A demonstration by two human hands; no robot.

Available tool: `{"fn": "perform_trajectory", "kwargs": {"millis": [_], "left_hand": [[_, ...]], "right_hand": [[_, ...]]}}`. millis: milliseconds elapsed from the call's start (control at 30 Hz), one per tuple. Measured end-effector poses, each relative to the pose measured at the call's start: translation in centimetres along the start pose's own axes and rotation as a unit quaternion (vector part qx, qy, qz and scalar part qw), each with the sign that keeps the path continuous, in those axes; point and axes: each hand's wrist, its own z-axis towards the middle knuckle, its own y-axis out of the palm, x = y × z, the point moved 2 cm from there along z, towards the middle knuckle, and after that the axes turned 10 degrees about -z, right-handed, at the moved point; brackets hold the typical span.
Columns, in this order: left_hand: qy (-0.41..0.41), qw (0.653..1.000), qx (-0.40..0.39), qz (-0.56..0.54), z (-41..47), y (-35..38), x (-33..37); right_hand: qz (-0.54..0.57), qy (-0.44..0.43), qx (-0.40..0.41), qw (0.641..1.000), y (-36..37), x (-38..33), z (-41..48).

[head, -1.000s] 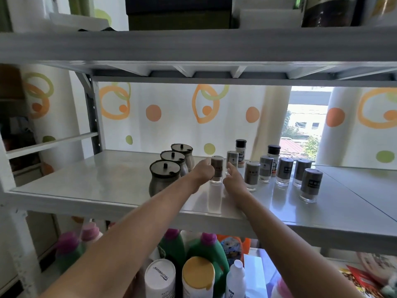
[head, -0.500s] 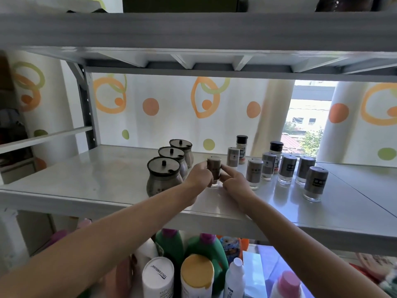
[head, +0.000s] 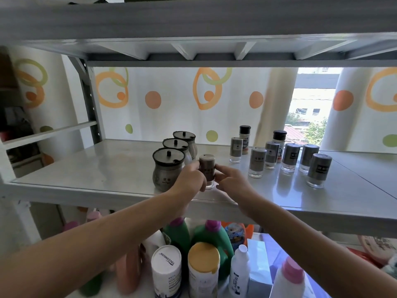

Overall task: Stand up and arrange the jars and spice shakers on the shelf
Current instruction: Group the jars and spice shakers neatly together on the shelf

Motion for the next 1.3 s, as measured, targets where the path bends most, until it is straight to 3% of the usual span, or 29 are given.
{"fn": "perform_trajectory", "kwargs": {"millis": [433, 600, 700, 800, 900, 1300], "left_hand": [[0.022, 0.999, 0.008, -0.045, -1.9, 1.1, -0.1], [0.148, 0.982, 0.115, -0.024, -4.7, 2.5, -1.1], [0.187, 0.981, 0.047, 0.013, -5.2, 4.8, -2.0], [0.158, 0.986, -0.038, 0.039, -3.5, 7.8, -1.5], [0.12, 0.991, -0.06, 0.025, -1.0, 10.2, -0.3], [0.044, 0.996, -0.033, -0.066, 6.2, 12.4, -1.2]], "right_hand": [[-0.027, -0.008, -0.002, 1.0, -0.2, -0.1, -1.6], [-0.065, -0.026, 0.048, 0.996, -2.6, 2.3, -2.6], [-0.044, -0.011, 0.128, 0.991, -5.1, 3.2, -3.0], [-0.016, 0.006, 0.175, 0.984, -6.6, 3.5, -2.8], [-0.006, 0.026, 0.201, 0.979, -7.2, 3.6, -1.8], [0.036, 0.019, 0.203, 0.978, -7.6, 4.2, 0.7]]}}
